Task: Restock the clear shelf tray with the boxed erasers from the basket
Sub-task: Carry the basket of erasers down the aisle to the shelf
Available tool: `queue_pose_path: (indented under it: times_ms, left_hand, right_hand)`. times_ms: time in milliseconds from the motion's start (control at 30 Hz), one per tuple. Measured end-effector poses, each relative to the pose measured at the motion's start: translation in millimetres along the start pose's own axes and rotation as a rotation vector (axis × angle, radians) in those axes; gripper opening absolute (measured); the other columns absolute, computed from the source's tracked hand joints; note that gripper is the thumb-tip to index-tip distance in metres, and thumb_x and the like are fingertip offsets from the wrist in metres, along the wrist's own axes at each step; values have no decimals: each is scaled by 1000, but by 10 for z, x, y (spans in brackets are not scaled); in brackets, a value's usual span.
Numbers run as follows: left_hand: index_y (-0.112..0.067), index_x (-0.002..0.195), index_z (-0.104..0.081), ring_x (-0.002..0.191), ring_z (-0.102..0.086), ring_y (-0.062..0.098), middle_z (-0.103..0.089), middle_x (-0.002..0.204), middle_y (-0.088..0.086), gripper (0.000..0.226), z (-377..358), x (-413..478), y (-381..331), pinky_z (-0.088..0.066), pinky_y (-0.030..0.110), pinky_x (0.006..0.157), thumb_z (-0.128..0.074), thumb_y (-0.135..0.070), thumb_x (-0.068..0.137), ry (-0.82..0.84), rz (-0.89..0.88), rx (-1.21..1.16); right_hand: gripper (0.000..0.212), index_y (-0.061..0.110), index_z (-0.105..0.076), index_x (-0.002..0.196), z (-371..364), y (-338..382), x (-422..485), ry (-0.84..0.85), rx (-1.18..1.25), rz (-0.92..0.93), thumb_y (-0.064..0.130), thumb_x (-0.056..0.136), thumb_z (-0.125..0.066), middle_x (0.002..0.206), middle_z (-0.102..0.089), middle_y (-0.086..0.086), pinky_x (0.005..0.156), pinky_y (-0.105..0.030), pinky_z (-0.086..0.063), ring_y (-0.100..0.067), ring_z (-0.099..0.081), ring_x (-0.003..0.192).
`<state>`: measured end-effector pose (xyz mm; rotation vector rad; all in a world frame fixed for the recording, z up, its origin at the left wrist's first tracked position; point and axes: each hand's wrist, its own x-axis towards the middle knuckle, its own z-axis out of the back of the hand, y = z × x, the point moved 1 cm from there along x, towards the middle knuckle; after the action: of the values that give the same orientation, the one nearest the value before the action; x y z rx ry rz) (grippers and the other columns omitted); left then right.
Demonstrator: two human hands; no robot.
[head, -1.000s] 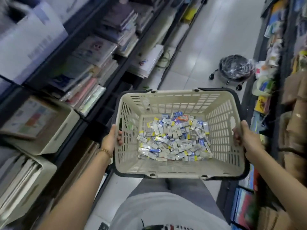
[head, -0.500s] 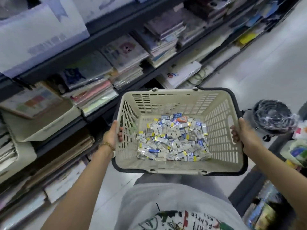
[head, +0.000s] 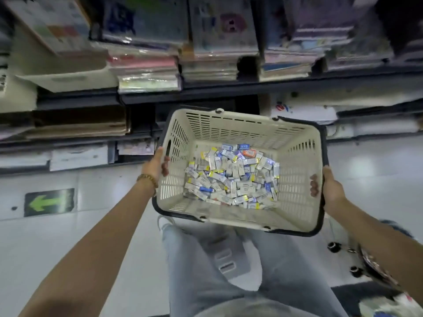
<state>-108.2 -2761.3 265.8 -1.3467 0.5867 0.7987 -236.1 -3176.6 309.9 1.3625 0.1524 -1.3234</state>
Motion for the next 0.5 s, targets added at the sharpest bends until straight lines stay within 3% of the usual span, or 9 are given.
queue_pose_path:
  times_ms: [200,500]
  left_hand:
    - [-13,74,-59,51,-40,13,-45,56,-2,49,56,474,694,-41,26,57,-42,-55,93,-117,66,-7]
    - [-11,70,-59,49,-41,16,-47,45,-4,49,34,1751,2146,-41,27,57,-44,-51,93,-217,124,-11]
  right_hand:
    - [49,13,-53,68,-431,-461,700,72,-69,-54,52,95,-39,61,-43,-2,45,-24,-31,-14,-34,48]
    - [51,11,-51,65,-1138,-1850,2089,114,-88,-141,50,95,-40,58,-41,-5,34,-18,-31,-14,-33,42]
